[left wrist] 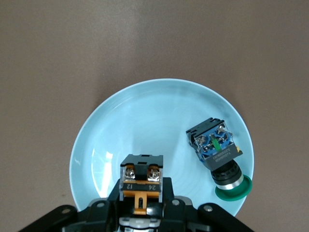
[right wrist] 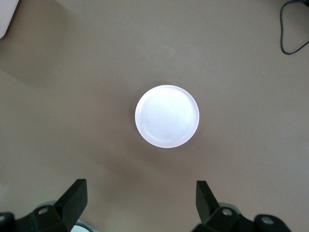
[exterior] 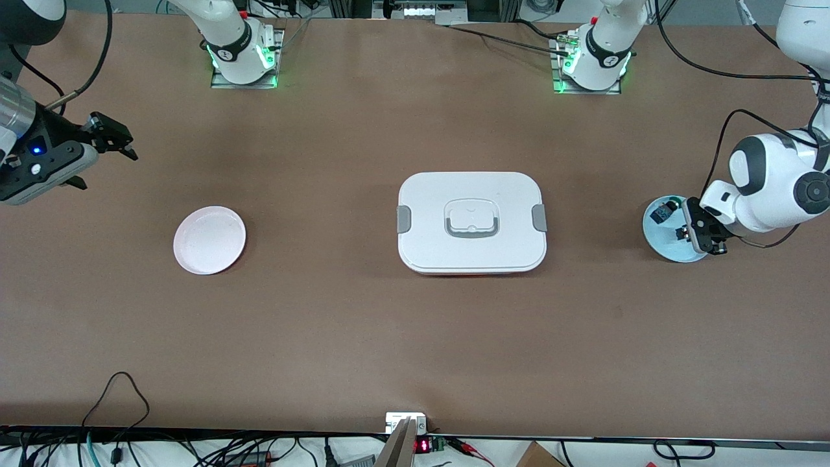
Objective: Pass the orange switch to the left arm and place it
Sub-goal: 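Lower the orange switch onto the blue plate and open the left gripper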
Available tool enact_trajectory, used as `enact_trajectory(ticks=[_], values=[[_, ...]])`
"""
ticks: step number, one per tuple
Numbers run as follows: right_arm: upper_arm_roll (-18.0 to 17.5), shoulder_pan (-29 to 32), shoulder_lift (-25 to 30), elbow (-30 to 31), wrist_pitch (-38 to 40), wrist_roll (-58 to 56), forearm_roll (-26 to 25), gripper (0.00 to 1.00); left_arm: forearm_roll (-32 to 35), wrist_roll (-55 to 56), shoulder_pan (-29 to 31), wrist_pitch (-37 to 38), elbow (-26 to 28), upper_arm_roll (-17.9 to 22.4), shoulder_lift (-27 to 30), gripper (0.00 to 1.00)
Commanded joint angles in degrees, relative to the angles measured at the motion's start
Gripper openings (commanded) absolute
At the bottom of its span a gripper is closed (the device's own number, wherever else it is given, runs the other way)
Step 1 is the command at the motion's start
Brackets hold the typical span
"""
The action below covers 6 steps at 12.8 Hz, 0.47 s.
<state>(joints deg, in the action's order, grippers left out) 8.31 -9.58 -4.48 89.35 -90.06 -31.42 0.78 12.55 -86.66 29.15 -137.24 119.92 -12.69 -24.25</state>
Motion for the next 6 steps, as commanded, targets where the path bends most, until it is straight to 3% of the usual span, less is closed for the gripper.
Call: enact_trajectory(ticks=[1, 6], values=[[-0.7, -0.6, 0.4, -0.2, -1.4, 8.3, -3.6, 1.00, 1.0, -1.1, 1.2, -3.7, 1.0, -0.8, -1.3, 0.14], [-0.7, -1.6, 0.4, -0.3, -1.7, 13.8, -4.4, 1.00, 1.0, -1.1, 2.5, -5.8, 1.0, -0.8, -3.4, 0.21]])
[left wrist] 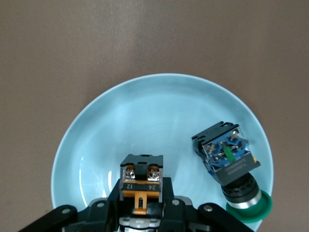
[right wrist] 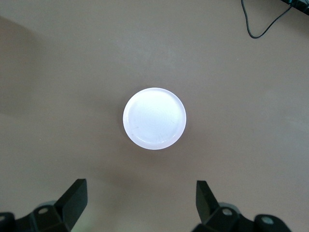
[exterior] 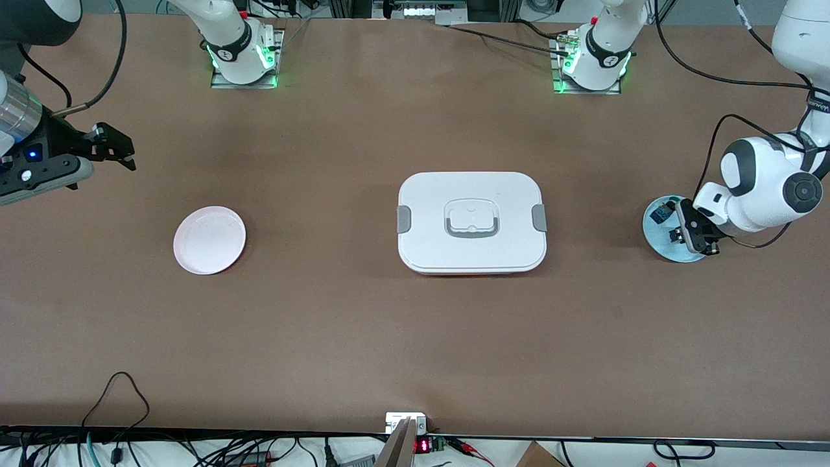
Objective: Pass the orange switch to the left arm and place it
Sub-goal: 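Lower the orange switch onto the blue plate and open the left gripper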
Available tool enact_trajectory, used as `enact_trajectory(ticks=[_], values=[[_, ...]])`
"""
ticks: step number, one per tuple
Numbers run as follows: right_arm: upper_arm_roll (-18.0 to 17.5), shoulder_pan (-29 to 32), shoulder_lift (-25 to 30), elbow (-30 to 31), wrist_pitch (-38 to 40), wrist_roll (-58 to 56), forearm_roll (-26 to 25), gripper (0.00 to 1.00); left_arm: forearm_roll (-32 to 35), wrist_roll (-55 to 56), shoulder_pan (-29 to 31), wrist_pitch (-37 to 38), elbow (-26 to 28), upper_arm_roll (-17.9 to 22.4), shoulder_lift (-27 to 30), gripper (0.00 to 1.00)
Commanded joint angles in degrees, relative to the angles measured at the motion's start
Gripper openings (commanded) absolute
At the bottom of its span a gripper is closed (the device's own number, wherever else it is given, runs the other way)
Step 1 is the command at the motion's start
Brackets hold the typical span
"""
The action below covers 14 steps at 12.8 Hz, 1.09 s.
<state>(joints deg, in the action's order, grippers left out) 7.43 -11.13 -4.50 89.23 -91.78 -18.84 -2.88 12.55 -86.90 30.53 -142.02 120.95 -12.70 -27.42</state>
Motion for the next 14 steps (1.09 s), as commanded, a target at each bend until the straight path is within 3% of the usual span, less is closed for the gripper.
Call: enact_trajectory(ticks=[1, 2, 3, 6, 10, 14], values=[[0.1, -0.3, 0.4, -0.2, 0.5, 1.3, -0.8, 1.00, 1.0, -0.8, 1.2, -1.0, 0.0, -0.8, -0.4, 0.37], [0.1, -0.2, 0.4, -0.3, 0.5, 2.9, -0.7, 1.00, 1.0, -0.9, 1.3, -1.0, 0.0, -0.8, -0.3, 0.81], [0.1, -0.2, 0.4, -0.2, 0.4, 5.4, -0.7, 1.00, 1.0, -1.8, 2.0, -0.5, 0.1, -1.1, -0.1, 1.00], [0.8, 1.1, -0.9, -0.3, -0.9, 4.9, 0.0, 1.00, 0.9, -2.0, 3.5, 5.0, -0.4, -3.6, 2.7, 1.00], [0.7, 1.9, -1.0, -0.5, -0.6, 4.8, 1.6, 1.00, -1.4, -1.6, 3.5, 18.1, -3.0, -5.7, 9.2, 1.00], [0.7, 2.5, -1.1, -0.5, -0.2, 5.0, 1.6, 1.00, -3.8, 5.4, 3.0, 40.4, -16.9, -7.7, 10.8, 1.00]])
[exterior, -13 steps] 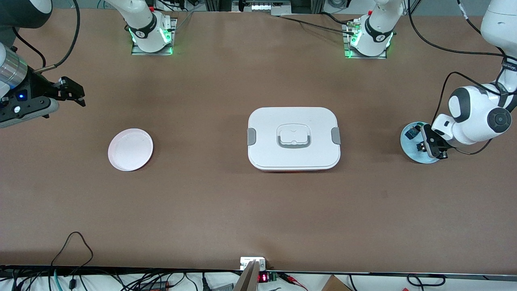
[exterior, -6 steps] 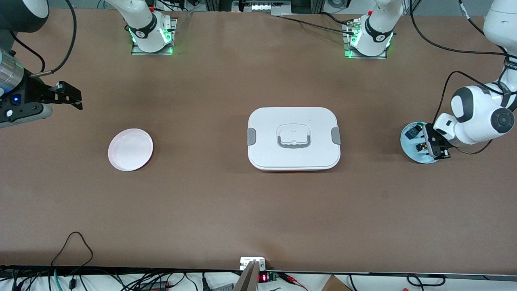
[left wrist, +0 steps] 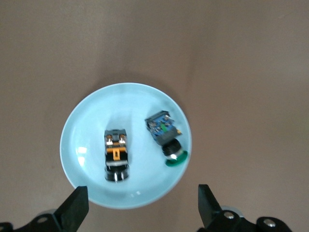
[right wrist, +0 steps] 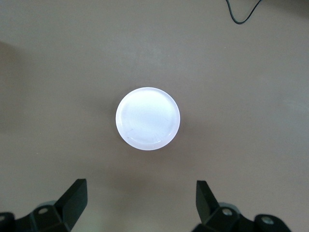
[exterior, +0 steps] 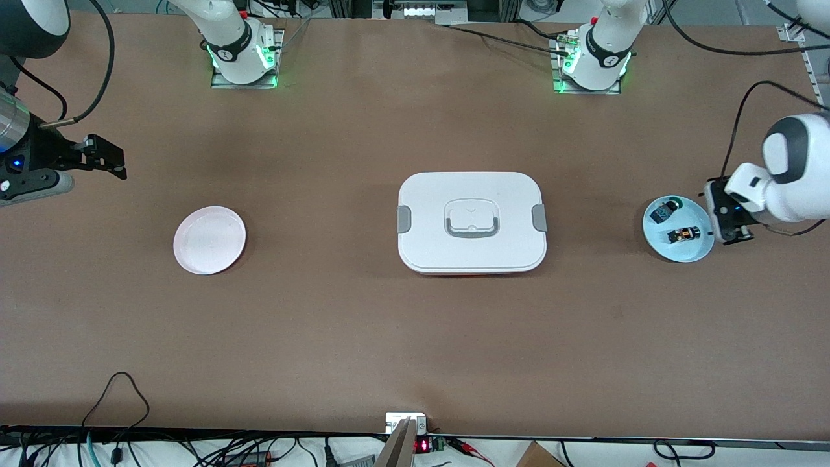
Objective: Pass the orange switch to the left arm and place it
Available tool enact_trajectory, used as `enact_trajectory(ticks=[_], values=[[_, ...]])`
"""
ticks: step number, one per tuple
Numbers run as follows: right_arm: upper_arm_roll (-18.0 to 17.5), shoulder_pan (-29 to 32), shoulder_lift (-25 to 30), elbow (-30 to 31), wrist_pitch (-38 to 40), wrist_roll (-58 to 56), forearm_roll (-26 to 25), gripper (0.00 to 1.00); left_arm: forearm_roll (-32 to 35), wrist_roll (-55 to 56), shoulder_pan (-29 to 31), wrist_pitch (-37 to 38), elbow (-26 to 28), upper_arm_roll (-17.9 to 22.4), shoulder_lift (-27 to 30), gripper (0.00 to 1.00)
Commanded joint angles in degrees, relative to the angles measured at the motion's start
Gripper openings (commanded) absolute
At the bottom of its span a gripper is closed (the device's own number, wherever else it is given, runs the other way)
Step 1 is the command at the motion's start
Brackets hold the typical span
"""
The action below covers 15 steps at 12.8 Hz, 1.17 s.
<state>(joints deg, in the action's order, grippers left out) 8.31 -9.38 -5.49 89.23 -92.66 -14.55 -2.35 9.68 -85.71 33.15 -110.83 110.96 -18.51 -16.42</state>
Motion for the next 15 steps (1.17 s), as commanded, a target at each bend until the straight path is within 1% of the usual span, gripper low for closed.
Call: enact_trajectory(ticks=[1, 3, 4, 5, 6, 7, 9, 10, 11, 13, 14, 15], values=[[-0.2, 0.6, -0.1, -0.3, 0.6, 0.8, 1.2, 1.00, -0.8, 7.5, 0.3, 13.6, -10.6, -2.9, -0.2, 1.00], [-1.0, 0.7, -0.1, -0.4, 0.6, 1.1, 1.2, 1.00, -0.8, 14.0, 0.2, 19.9, -16.0, -4.4, -0.2, 1.00], [-3.3, 4.0, -0.1, -0.3, 0.6, 0.7, 1.3, 1.00, -0.7, 18.3, 0.2, 22.5, -18.5, -5.4, -0.1, 1.00], [-6.7, 7.6, -0.1, -0.3, 0.6, 0.6, 1.3, 1.00, -0.7, 22.6, 0.2, 24.7, -20.5, -7.0, -0.1, 1.00], [-8.8, 9.5, -0.1, -0.4, 0.5, 0.6, 1.3, 1.00, 0.0, 27.8, 0.2, 27.0, -22.8, -8.9, -0.1, 1.00], [-8.9, 9.5, 0.1, -0.5, 0.6, 0.6, 1.3, 1.00, 0.2, 33.0, 0.2, 29.4, -24.8, -10.3, -0.1, 1.00], [-9.1, 9.5, 0.1, -0.6, 0.6, 0.6, 1.3, 1.00, 0.1, 44.1, 0.1, 33.1, -27.5, -11.9, 0.2, 1.00], [-9.1, 9.6, 0.0, -0.6, 0.6, 0.5, 1.3, 1.00, -0.4, 50.7, -1.3, 33.7, -27.3, -11.9, 2.6, 1.00], [-9.0, 9.6, 0.0, -0.5, 0.3, 0.5, 1.3, 1.00, -0.7, 56.6, -4.8, 33.7, -27.2, -10.2, 3.9, 1.00], [-8.8, 10.0, 0.0, -0.5, 0.5, 0.4, 1.4, 1.00, -0.9, 63.3, -12.7, 33.7, -26.6, -2.9, 6.5, 1.00], [-8.8, 9.9, -0.1, -0.5, 0.3, 0.4, 1.4, 1.00, -3.2, 67.6, -16.3, 33.5, -26.5, 0.5, 7.0, 1.00], [-9.0, 9.6, 0.0, -0.5, 0.5, 0.5, 1.4, 1.00, -6.9, 74.1, -19.1, 32.9, -25.9, 4.1, 8.6, 1.00]])
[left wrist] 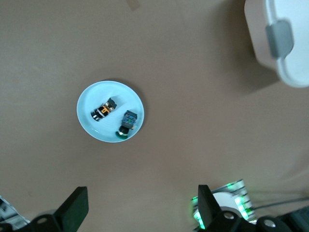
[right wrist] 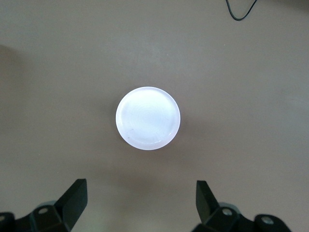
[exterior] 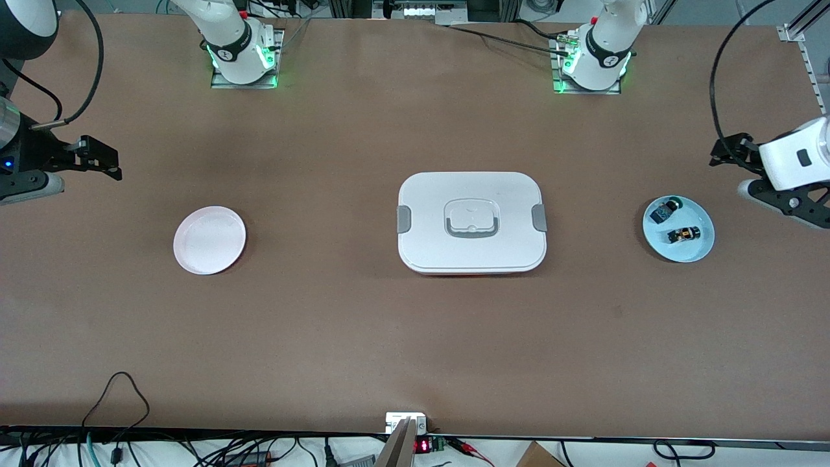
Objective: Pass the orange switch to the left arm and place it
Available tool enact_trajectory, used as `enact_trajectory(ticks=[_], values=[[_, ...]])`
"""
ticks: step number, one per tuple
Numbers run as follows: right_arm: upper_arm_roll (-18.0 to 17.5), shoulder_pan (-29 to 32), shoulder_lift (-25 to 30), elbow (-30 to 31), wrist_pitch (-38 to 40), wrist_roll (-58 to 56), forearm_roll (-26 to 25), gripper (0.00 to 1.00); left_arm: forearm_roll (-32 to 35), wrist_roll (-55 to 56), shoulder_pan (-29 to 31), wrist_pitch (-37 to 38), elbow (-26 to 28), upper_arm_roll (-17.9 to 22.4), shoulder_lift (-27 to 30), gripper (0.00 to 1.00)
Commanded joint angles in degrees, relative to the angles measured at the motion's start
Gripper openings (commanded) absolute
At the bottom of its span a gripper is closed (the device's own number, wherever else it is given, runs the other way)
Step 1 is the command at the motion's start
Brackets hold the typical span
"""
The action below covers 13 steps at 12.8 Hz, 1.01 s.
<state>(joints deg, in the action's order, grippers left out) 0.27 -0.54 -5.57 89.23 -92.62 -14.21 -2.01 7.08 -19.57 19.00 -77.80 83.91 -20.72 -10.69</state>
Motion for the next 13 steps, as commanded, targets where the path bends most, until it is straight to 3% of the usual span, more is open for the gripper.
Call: enact_trajectory(ticks=[1, 3, 5, 8, 13], values=[[-1.1, 0.7, 0.2, -0.5, 0.5, 0.2, 1.0, 1.00, -6.4, 15.5, -8.1, -2.6, 3.2, 8.6, 4.5, 1.00], [-1.2, 0.6, 0.6, -0.5, 0.6, 1.0, 4.3, 1.00, -5.9, 22.4, -10.5, -8.7, 8.8, 9.7, 9.5, 1.00], [-1.1, 0.6, 0.7, -0.5, 0.6, 1.1, 5.9, 1.00, -5.8, 22.9, -14.9, -17.0, 15.9, 14.4, 15.2, 1.00], [-1.2, 0.3, 0.8, -0.5, 0.9, 3.2, 5.7, 1.00, -6.4, 22.6, -17.7, -18.7, 15.9, 19.0, 15.2, 1.00], [-1.2, -1.0, 1.1, -0.4, 0.9, 3.4, 4.1, 1.00, -6.2, 22.8, -19.6, -16.3, 15.1, 19.7, 14.7, 1.00]])
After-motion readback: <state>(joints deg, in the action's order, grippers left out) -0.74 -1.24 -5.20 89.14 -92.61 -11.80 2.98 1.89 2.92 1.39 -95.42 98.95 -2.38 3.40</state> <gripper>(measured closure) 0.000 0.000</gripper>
